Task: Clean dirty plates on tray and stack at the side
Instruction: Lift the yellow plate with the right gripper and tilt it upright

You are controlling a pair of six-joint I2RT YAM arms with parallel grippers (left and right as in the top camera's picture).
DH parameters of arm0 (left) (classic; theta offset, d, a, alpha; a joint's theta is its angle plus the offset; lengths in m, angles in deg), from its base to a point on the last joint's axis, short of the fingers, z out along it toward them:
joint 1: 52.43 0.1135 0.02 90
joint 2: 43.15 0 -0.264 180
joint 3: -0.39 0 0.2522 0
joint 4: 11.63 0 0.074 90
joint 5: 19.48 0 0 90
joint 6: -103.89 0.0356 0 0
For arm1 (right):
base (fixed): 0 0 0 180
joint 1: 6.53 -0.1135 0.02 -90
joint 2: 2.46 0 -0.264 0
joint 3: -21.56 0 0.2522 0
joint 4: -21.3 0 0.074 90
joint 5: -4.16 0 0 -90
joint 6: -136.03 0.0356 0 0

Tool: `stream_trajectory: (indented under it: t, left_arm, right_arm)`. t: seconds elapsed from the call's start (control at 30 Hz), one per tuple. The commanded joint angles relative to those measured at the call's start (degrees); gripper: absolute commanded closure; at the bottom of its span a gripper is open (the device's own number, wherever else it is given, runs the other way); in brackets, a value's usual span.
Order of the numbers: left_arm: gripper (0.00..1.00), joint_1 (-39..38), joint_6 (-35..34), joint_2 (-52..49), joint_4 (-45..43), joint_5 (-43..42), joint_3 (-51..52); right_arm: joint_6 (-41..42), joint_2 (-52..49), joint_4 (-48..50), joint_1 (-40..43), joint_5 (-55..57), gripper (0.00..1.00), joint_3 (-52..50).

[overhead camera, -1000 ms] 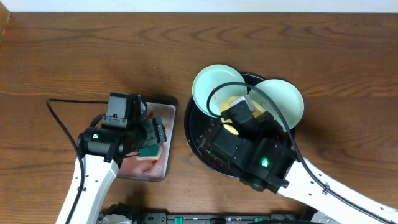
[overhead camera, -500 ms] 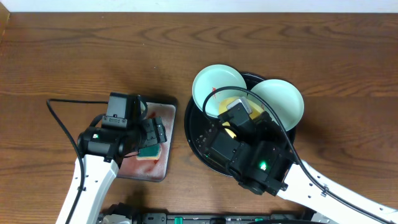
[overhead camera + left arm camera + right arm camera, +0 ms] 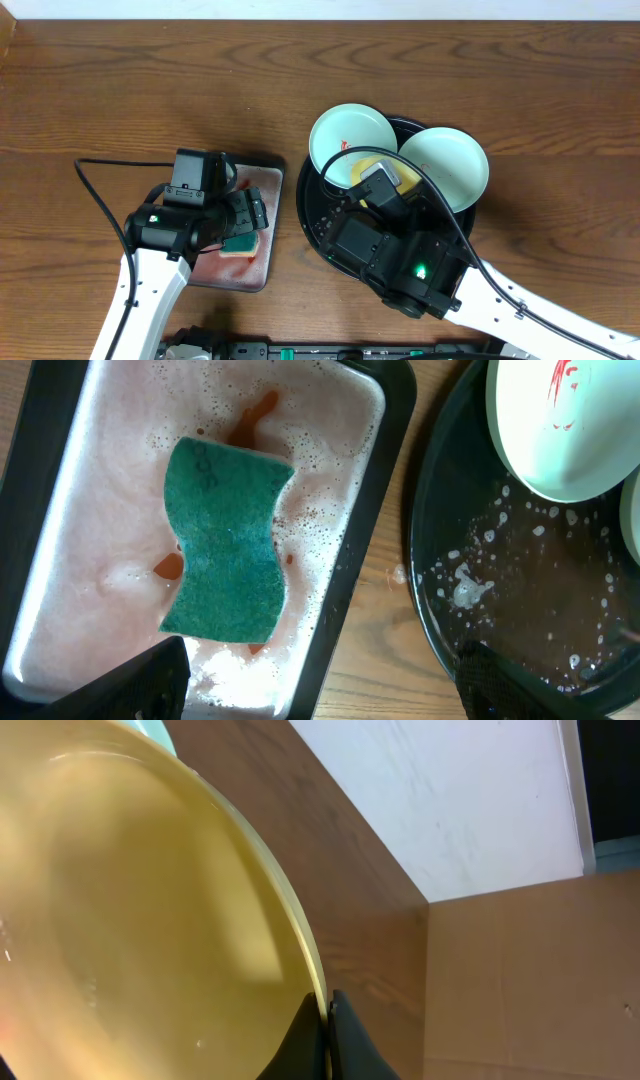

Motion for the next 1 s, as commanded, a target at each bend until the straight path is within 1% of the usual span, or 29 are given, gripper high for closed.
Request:
stream_trajectory:
  t: [0.0, 0.33, 0.43, 0.53, 0.7, 0.87, 0.97]
  left_arm:
    - [0.15, 0.26, 0.76, 0.07, 0.13, -0.48, -1.49]
    - [0.15, 0.26, 0.76, 0.07, 0.13, -0.48, -1.49]
    - [0.15, 0.26, 0.76, 0.07, 0.13, -0.48, -1.49]
    - [0.15, 0.26, 0.76, 0.07, 0.13, -0.48, -1.51]
    - [0.15, 0.26, 0.76, 0.07, 0.13, -0.48, -1.49]
    - [0.15, 0.26, 0.76, 0.07, 0.13, -0.48, -1.51]
    - [0.15, 0.26, 0.76, 0.07, 0.13, -0.48, -1.51]
  right_arm:
    - [-0.28, 0.85, -0.87, -0.33, 2.56, 0.99, 1.33]
    - [0.87, 0.85, -0.87, -0.31, 0.39, 0.99, 1.33]
    - [5.70, 0.85, -1.05, -0.31, -0.39, 0.99, 1.33]
    - [9.18, 0.85, -1.05, -0.15, -3.85, 0.99, 1.33]
    - [12.46, 0.85, -1.25, 0.59, -8.13, 0.99, 1.33]
    - [13.03, 0.85, -1.20, 5.70, -12.50, 0.99, 1.33]
    - [13.25, 0.83, 0.42, 11.02, -21.81, 0.99, 1.31]
